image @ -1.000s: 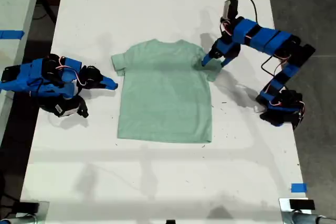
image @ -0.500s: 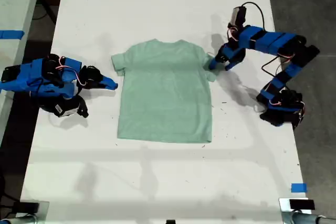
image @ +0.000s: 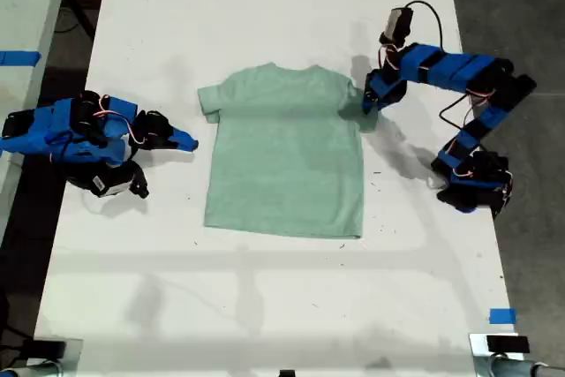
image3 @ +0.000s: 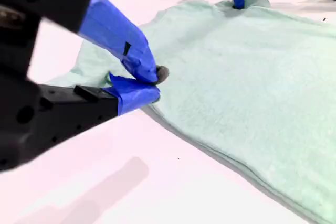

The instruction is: Fold t shirt

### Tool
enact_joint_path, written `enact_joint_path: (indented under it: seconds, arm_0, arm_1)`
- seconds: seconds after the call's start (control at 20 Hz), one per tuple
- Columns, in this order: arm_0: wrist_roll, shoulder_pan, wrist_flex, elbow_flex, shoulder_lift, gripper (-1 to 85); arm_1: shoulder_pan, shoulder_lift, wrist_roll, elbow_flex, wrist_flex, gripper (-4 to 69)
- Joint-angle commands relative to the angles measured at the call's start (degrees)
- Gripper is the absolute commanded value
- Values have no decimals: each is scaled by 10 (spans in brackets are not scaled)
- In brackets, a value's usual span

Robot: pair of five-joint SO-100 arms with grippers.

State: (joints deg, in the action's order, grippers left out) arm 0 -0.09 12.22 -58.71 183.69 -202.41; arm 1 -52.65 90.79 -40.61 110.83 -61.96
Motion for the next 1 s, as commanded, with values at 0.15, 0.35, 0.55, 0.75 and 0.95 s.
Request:
enact_joint_path:
  seconds: [0.15,0.35,0.55,0.75,0.95]
  arm_0:
    - [-7,1,-2,8,-3,1]
    - [-8,2,-2,8,-3,1]
    - [-8,2,-2,8,-3,1]
    - [-8,1,-2,8,-3,1]
    - [-8,-2,-2,8,-3,4]
  arm_1:
    - [36,51,11,-132,-147,8]
    - [95,45,17,-321,-251,8]
    - [155,-22,13,-475,-279,8]
    - [188,-87,7,-501,-211,8]
    - [228,-177,2,-517,-150,8]
